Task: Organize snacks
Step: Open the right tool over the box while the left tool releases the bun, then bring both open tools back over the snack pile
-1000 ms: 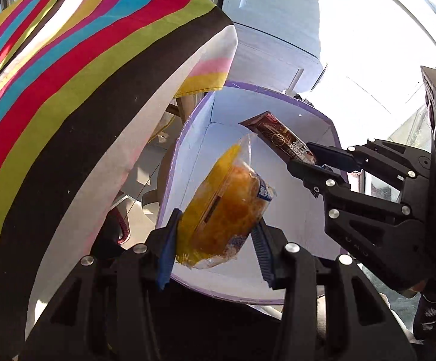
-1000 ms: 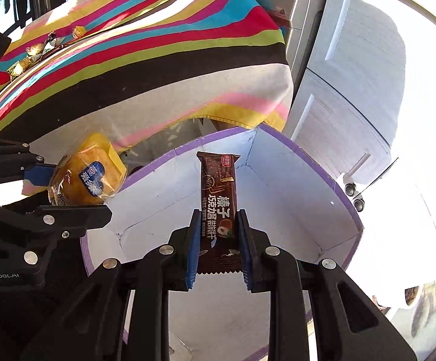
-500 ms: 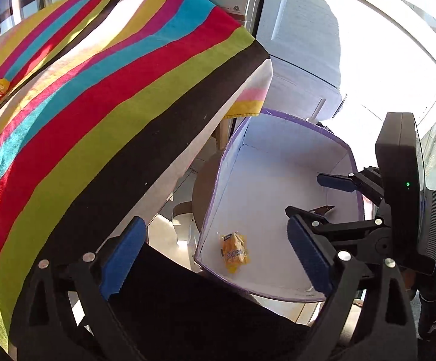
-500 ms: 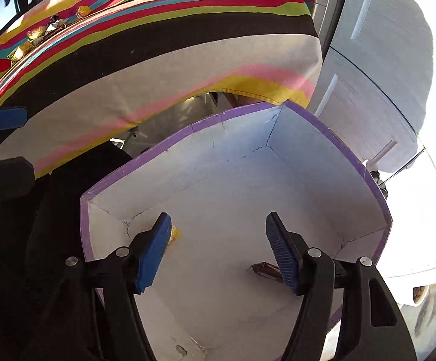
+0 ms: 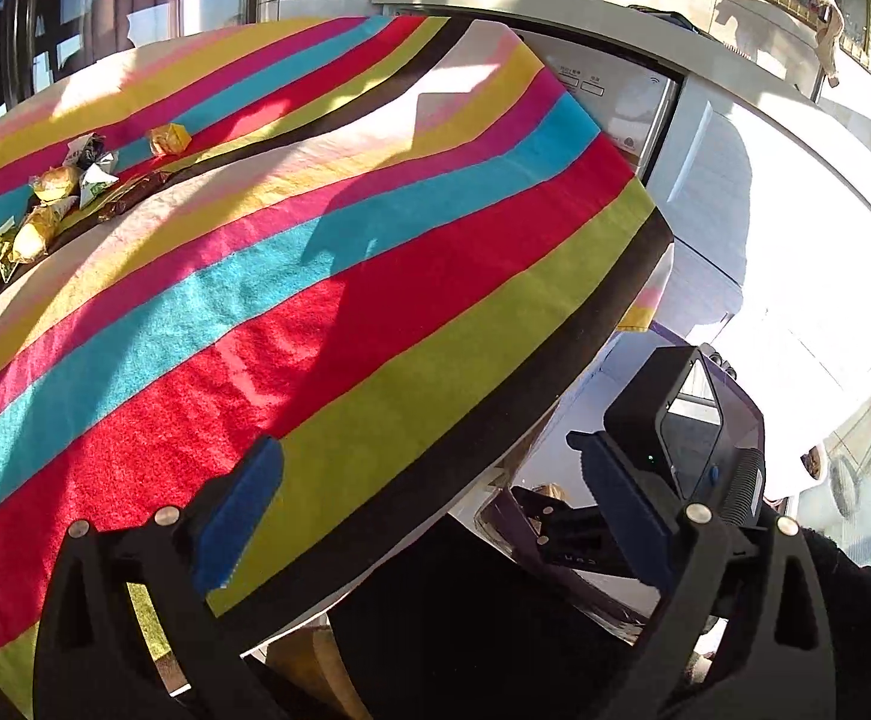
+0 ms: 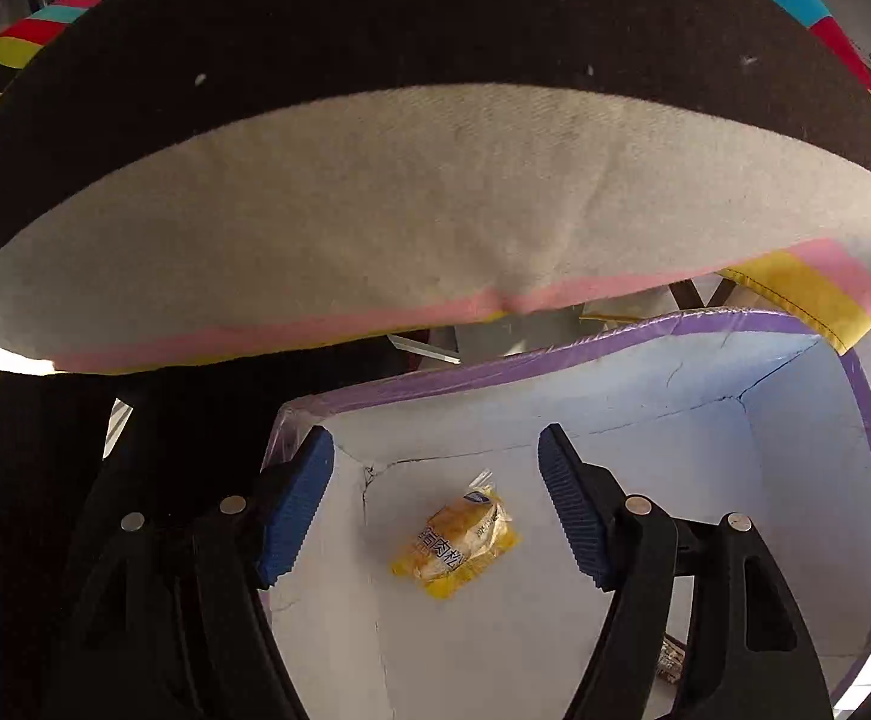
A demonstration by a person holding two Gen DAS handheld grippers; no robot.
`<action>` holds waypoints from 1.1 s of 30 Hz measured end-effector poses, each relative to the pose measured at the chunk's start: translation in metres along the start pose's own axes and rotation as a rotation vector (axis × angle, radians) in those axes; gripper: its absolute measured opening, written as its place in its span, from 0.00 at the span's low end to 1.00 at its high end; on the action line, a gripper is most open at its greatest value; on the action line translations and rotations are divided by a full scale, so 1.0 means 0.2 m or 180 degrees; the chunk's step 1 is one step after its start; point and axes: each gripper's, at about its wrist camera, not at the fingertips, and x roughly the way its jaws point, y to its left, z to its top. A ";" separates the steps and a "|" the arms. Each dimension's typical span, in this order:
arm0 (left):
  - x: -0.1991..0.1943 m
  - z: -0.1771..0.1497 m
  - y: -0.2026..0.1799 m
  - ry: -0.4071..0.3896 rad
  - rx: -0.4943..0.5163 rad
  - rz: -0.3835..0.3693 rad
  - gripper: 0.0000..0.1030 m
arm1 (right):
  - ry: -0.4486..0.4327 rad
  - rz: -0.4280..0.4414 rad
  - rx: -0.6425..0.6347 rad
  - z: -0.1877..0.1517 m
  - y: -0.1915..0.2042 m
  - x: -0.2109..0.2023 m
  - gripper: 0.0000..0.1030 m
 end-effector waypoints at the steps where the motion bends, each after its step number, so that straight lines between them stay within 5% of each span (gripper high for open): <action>1: 0.00 0.00 0.04 -0.0008 -0.0055 0.0038 0.97 | 0.0108 -0.0149 -0.0070 0.00 0.02 -0.02 0.69; 5: -0.12 0.01 0.22 -0.0175 -0.0247 0.0186 0.97 | 0.0010 -0.0001 -0.0252 -0.04 0.08 -0.29 0.70; 9: -0.23 0.03 0.44 -0.0351 -0.0557 0.0349 0.97 | -0.0621 0.0201 -0.0371 0.02 0.14 -0.66 0.84; 15: -0.23 0.05 0.82 -0.0164 -0.0894 0.1130 0.98 | -0.1339 0.0376 -0.0134 0.41 0.28 -0.81 0.85; 18: -0.21 0.06 1.01 -0.0138 -0.1004 0.1376 0.98 | -0.1149 0.0659 -0.0035 0.66 0.36 -0.67 0.85; 27: -0.12 0.14 1.47 -0.0014 -0.1398 0.2043 0.98 | -0.0780 0.0645 0.0453 1.38 0.69 -0.14 0.85; 33: -0.10 0.12 1.54 0.0013 -0.1518 0.2101 0.98 | -0.0508 0.0425 0.0680 1.74 0.88 0.12 0.78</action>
